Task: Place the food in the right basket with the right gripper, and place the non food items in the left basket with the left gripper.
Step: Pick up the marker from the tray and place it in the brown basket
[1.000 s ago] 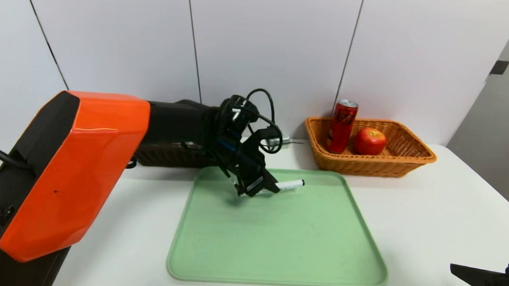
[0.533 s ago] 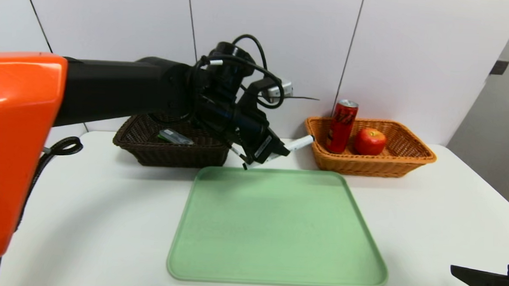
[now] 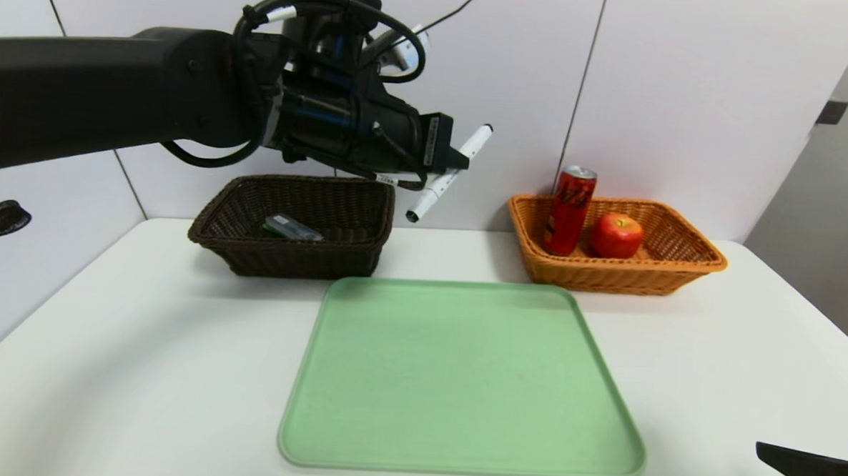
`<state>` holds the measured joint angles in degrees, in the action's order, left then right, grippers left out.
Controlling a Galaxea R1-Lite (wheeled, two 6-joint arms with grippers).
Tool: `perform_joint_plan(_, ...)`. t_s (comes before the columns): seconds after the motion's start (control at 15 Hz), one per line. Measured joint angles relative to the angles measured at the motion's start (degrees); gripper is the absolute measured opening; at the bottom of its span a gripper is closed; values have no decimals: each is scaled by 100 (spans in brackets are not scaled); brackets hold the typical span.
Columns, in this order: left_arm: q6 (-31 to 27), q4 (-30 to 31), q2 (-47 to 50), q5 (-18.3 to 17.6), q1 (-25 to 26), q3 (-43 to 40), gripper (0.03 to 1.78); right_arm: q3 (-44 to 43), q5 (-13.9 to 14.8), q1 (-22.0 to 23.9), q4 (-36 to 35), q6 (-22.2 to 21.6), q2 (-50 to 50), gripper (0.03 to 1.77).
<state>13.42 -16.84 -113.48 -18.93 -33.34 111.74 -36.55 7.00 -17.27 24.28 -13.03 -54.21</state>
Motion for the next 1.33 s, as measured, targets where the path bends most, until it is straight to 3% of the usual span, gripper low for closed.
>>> perform_joint_plan(0.13, 460, -74, 50, 152, 176, -17, 17, 13, -4, -2, 2, -5, 44, 171)
perform_joint_plan(0.33, 523, -195, 39, 276, 628, -69, 17, 48, -2, -2, 2, -13, 88, 171)
perform_joint_plan(0.6, -130, -196, -121, 634, 1380, -127, 17, 41, 7, -2, -1, -6, 112, 171)
perform_joint_plan(0.73, -507, -199, -168, 560, 1585, -184, 17, 24, 0, -2, -9, -5, 110, 171)
perform_joint_plan(1.07, -922, 85, -208, -286, 1946, -468, 17, 45, 2, -2, -1, -28, 112, 171)
perform_joint_plan(1.33, -1885, 956, -217, -1434, 2420, -1108, 17, 56, 2, 2, -9, -35, 96, 171)
